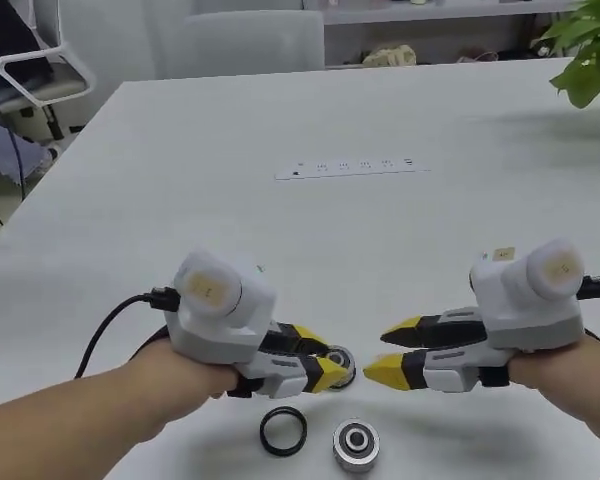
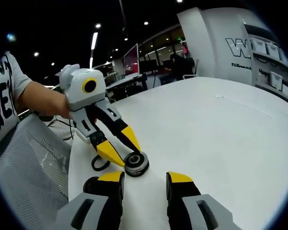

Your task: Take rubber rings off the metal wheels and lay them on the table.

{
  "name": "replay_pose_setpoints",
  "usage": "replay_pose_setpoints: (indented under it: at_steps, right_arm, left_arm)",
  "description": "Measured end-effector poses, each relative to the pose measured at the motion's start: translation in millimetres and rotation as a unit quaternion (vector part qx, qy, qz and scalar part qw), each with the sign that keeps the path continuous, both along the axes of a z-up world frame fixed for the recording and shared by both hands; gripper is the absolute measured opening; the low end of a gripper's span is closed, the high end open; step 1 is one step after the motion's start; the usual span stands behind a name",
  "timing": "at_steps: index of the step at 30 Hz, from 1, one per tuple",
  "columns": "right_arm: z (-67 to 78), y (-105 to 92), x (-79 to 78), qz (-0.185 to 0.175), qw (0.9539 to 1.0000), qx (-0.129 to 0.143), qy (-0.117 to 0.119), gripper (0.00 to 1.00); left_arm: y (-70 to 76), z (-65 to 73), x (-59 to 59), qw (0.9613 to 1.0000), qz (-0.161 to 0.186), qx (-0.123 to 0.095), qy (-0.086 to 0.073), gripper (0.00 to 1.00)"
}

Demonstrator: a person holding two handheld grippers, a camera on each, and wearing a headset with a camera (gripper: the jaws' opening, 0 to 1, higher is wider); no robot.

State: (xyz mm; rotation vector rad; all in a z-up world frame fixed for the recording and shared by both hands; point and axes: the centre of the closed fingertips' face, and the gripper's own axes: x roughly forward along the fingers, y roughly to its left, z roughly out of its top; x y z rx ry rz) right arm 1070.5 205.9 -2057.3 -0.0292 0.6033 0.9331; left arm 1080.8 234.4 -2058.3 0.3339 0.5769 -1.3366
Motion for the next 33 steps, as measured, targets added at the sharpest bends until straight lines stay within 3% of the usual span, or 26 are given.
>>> replay_pose_setpoints:
  at_steps: [3,9,14,33]
  right_arm:
    - [-2.1,0.2,0.1,0.001,1.0000,-0.001,0.002,0.33]
    - [-3.9,3.3,0.5,0.007,1.0000,-0.004,0.003,0.32]
    - [-8.3,9.3,0.1,0.019,0.9997,-0.014,0.004,0.30]
    - [-23.5,24.4,-2.4,0.075,0.9953,-0.060,-0.010,0.14]
  left_arm:
    - [-3.1,-0.4,-1.5,0.9998,-0.012,0.001,-0.019,0.13]
    - [-1.7,-1.7,1.3,0.9995,-0.007,0.010,-0.030,0.08]
    - [-2.2,-2.3,0.0,0.9980,-0.021,0.018,-0.057,0.08]
    - [-2.3,-2.9,-0.9,0.9978,-0.014,0.009,-0.063,0.08]
